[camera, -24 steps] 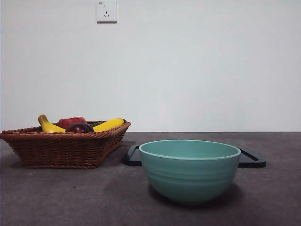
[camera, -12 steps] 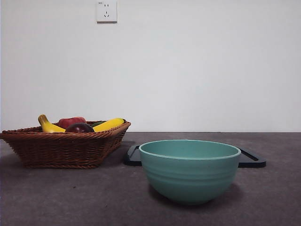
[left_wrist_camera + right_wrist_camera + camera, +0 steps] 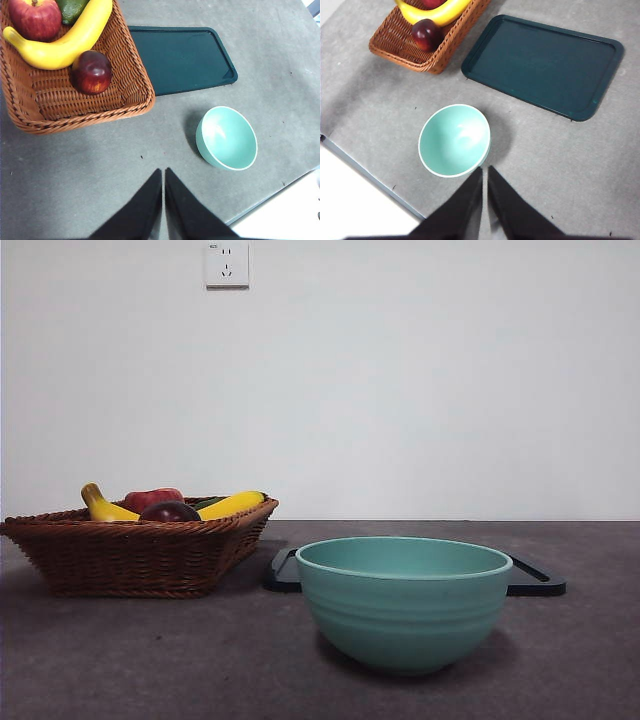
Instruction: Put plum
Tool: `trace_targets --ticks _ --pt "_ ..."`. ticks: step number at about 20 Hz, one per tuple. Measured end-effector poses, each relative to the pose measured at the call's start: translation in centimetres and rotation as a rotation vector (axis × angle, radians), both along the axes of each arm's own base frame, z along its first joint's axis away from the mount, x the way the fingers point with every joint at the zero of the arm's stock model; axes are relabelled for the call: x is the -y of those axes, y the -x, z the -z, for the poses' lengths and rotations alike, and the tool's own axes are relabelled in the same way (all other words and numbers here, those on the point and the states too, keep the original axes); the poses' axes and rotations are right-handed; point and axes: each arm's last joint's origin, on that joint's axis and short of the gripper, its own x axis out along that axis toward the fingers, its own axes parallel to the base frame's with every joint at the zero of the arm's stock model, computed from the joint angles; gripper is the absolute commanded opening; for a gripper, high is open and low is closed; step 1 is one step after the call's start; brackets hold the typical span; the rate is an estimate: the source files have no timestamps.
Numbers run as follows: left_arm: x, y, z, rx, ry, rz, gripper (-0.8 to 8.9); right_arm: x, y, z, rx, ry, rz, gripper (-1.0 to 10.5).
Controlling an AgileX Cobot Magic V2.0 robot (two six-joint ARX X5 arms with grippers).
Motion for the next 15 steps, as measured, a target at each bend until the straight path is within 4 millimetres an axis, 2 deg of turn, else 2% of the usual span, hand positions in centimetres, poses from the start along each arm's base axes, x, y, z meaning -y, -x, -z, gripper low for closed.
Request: trace_targets --ticks 1,2,4,5,6,15 --pt "0.0 0.01 0.0 0.0 0.0 0.0 0.7 0.0 0.0 0.0 0.0 0.0 0.0 0.2" --pt "0.0 0.01 0.0 0.0 0.0 0.0 1.53 0.0 0.0 0.0 0.0 0.0 0.0 0.9" --pt "0.0 0.0 0.0 0.0 0.0 0.0 3.5 0.0 0.0 0.0 0.0 0.0 0.0 3.2" --pt "0.0 0.0 0.0 0.0 0.0 0.0 4.15 0.0 -0.01 -0.01 0.0 0.0 0.0 3.9" --pt "0.0 0.0 0.0 0.0 0.0 0.0 4.45 0.0 -0.01 -0.01 0.0 0.0 0.0 4.0" --pt "0.0 -0.04 -0.01 0.003 -0.001 0.001 4.45 0.0 -0.01 -0.01 0.0 0.0 0.0 4.0"
